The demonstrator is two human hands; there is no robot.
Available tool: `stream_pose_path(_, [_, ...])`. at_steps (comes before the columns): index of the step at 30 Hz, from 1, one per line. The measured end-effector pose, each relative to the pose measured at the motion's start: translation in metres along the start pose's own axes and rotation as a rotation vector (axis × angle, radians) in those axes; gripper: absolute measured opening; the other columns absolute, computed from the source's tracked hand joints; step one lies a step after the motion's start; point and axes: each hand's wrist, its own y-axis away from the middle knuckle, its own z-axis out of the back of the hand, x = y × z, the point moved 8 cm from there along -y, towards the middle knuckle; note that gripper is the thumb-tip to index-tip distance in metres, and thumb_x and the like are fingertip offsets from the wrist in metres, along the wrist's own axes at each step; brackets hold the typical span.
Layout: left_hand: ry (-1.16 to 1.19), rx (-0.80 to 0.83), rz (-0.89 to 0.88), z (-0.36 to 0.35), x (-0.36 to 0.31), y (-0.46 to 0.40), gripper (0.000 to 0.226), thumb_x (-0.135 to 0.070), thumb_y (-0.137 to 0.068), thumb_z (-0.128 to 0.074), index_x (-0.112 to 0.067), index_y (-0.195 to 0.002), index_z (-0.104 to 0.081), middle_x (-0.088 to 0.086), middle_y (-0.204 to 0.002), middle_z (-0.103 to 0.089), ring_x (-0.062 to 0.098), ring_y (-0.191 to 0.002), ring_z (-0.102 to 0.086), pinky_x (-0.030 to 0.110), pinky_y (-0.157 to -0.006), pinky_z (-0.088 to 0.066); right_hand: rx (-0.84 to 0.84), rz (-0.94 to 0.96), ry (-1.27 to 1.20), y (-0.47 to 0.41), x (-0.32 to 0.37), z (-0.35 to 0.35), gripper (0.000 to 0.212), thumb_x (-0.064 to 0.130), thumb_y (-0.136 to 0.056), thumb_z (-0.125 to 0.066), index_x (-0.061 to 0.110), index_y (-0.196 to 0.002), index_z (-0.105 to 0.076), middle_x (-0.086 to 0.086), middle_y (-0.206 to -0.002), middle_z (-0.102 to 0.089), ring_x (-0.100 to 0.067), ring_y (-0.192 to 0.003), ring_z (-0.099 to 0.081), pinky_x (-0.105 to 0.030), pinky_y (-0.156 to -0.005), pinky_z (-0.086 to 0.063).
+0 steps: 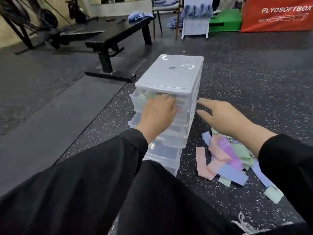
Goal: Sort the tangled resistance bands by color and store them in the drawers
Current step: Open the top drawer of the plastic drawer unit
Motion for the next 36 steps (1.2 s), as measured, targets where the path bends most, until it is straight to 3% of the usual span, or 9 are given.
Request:
stream_pose_path(3, [-0.046, -0.038, 0.111, 0.0, 0.048, -0.015, 0.031, -0.025, -0.102, -0.044, -0.01, -0.106, -0.071, 0.009, -0.105, -0.07, 0.034, -0.098, -0.061, 0.048, -0.084, -0.047, -0.014, 0.051, -0.025, -0.02, 0.012, -0.013, 0.047, 0.036, -0.104, -0.048, 0.026, -0.15, -0.046, 0.006, -0.153, -0.048, -0.024, -0.128, -0.056, -0.032, -0.105, -0.04])
stream_pose_path(8, [-0.11, 0.24, 0.154, -0.022, 0.079, -0.034, 0.034, -0.023, -0.104, -0.036, -0.012, -0.112, -0.067, 0.009, -0.114, -0.067, 0.035, -0.105, -0.062, 0.047, -0.09, -0.05, 0.022, 0.127, 0.093, -0.044, 0.024, -0.042, 0.043, 0.034, -0.103, -0.05, 0.024, -0.144, -0.051, -0.003, -0.14, -0.061, -0.031, -0.124, -0.057, -0.042, -0.101, -0.047])
stream_pose_path(11, [-0.079, 0.368, 0.167, -0.033, 0.087, -0.043, 0.038, -0.022, -0.106, -0.033, -0.017, -0.127, -0.064, 0.008, -0.126, -0.065, 0.034, -0.112, -0.061, 0.047, -0.095, -0.051, 0.016, 0.131, 0.217, -0.06, 0.029, -0.05, 0.028, 0.033, -0.104, -0.045, 0.021, -0.125, -0.058, -0.002, -0.116, -0.067, -0.032, -0.105, -0.06, -0.043, -0.084, -0.052])
stream_pose_path(15, [-0.086, 0.453, 0.181, -0.043, 0.093, -0.05, 0.033, -0.021, -0.107, -0.037, -0.012, -0.119, -0.066, 0.01, -0.119, -0.067, 0.033, -0.109, -0.062, 0.044, -0.093, -0.052, -0.069, 0.122, 0.254, -0.075, 0.035, -0.051, 0.011, 0.019, -0.101, -0.05, 0.017, -0.093, -0.057, -0.001, -0.094, -0.061, -0.031, -0.095, -0.058, -0.036, -0.066, -0.038])
stream_pose_path(17, [-0.047, 0.452, 0.182, -0.045, 0.094, -0.053, 0.036, -0.025, -0.105, -0.037, -0.016, -0.124, -0.066, 0.009, -0.12, -0.068, 0.033, -0.11, -0.062, 0.042, -0.093, -0.052, -0.108, 0.099, 0.254, -0.077, 0.036, -0.051, 0.019, 0.007, -0.095, -0.055, 0.019, -0.08, -0.049, 0.001, -0.082, -0.055, -0.031, -0.086, -0.056, -0.036, -0.062, -0.036])
stream_pose_path(22, [0.085, 0.421, 0.203, -0.05, 0.094, -0.058, 0.039, -0.026, -0.102, -0.049, -0.03, -0.138, -0.063, 0.004, -0.134, -0.066, 0.029, -0.121, -0.06, 0.04, -0.098, -0.05, -0.103, 0.128, 0.252, -0.071, 0.038, -0.056, 0.016, 0.012, -0.098, -0.053, 0.021, -0.085, -0.053, 0.0, -0.084, -0.059, -0.03, -0.082, -0.054, -0.037, -0.063, -0.035])
stream_pose_path(28, [0.066, 0.318, 0.211, -0.048, 0.09, -0.064, 0.016, -0.021, -0.097, -0.056, -0.017, -0.094, -0.071, 0.004, -0.101, -0.067, 0.031, -0.095, -0.063, 0.036, -0.075, -0.047, -0.111, 0.167, 0.222, -0.068, 0.04, -0.052, 0.015, 0.023, -0.104, -0.05, 0.022, -0.096, -0.063, -0.001, -0.09, -0.062, -0.031, -0.087, -0.057, -0.038, -0.066, -0.04])
stream_pose_path(32, [0.166, 0.112, 0.163, -0.024, 0.075, -0.059, 0.018, -0.023, -0.101, -0.051, -0.01, -0.094, -0.061, 0.006, -0.087, -0.064, 0.033, -0.087, -0.058, 0.043, -0.074, -0.046, -0.145, 0.166, 0.218, -0.067, 0.039, -0.051, 0.022, 0.027, -0.104, -0.048, 0.029, -0.105, -0.07, 0.002, -0.096, -0.067, -0.032, -0.089, -0.06, -0.036, -0.066, -0.044])
stream_pose_path(36, [0.254, -0.098, 0.114, 0.009, 0.058, -0.052, 0.02, -0.025, -0.1, -0.048, -0.01, -0.091, -0.059, 0.008, -0.083, -0.064, 0.032, -0.081, -0.056, 0.047, -0.073, -0.045, -0.157, 0.183, 0.134, -0.066, 0.041, -0.047, 0.026, 0.038, -0.102, -0.049, 0.03, -0.113, -0.071, 0.007, -0.128, -0.068, -0.033, -0.104, -0.063, -0.044, -0.08, -0.055])
